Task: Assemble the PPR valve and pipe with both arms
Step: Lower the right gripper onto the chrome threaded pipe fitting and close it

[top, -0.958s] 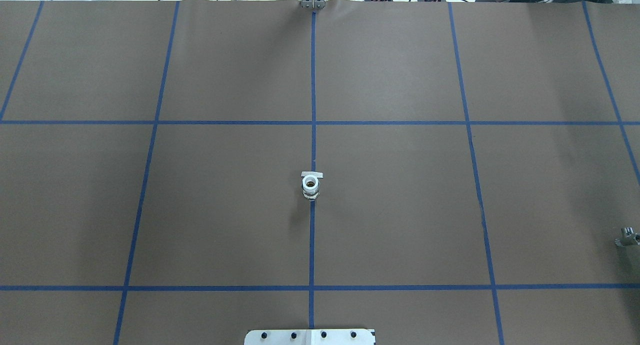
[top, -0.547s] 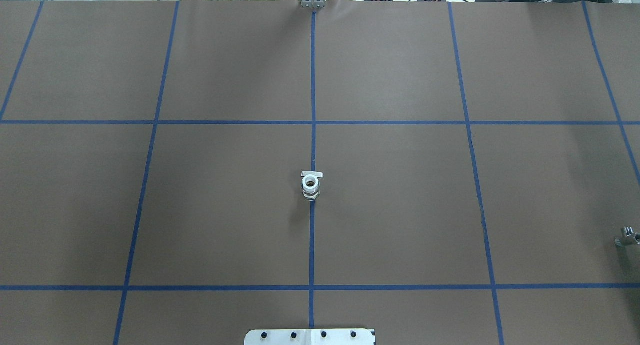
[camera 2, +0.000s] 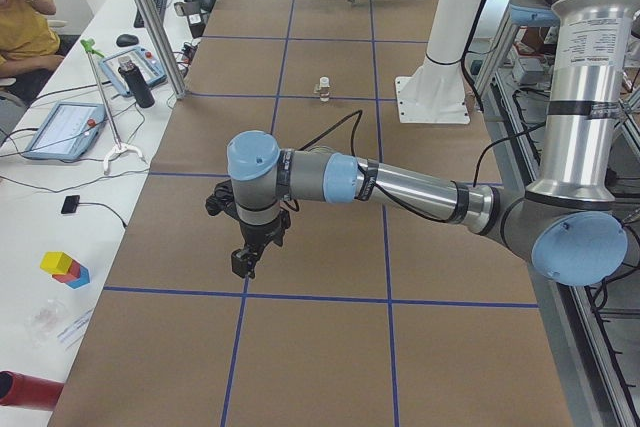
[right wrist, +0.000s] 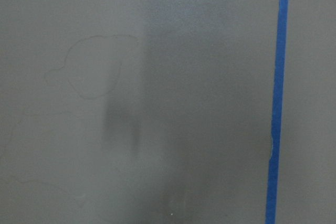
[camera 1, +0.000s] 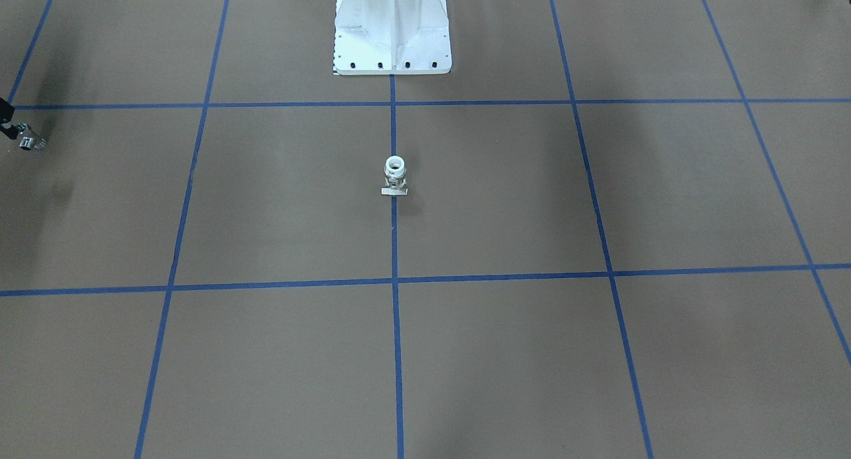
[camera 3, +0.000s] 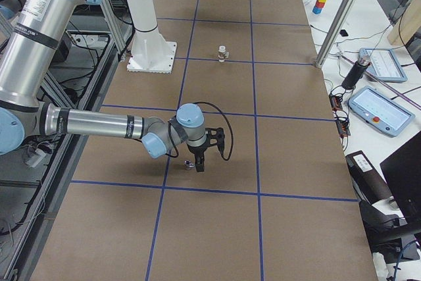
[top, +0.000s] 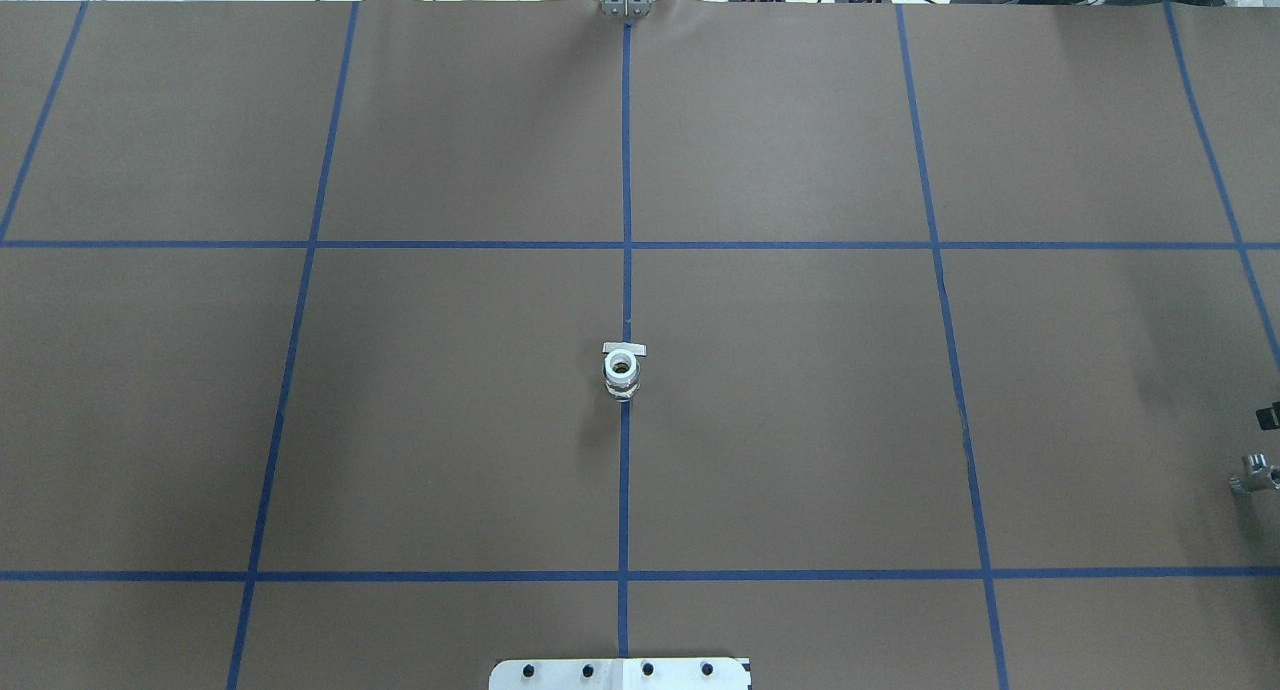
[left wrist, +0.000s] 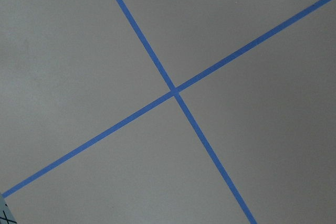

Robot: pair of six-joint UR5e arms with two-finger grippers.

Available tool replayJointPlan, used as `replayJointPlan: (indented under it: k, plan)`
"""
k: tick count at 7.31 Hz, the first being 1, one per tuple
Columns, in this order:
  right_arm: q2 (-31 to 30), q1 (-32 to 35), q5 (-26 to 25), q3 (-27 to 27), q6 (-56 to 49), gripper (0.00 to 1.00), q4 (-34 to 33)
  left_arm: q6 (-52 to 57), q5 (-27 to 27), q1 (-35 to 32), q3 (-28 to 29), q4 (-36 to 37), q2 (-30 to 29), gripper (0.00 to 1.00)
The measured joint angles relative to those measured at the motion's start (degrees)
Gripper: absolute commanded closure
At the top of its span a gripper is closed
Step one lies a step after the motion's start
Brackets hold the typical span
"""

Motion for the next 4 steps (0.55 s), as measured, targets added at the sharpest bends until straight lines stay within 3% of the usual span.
replayJointPlan:
  k: [2,4]
  plan:
    - [-1.27,-5.28,-3.32,-2.18,2.40,0.00,6.13,0.02,0.02,-0.02,0.37,-2.02,0.25,0.00]
    - [-1.54,-8.97,-6.38,-2.90,2.90,0.05,8.23,0.00,-0.01,-0.02,0.21,-2.63,0.82,0.00]
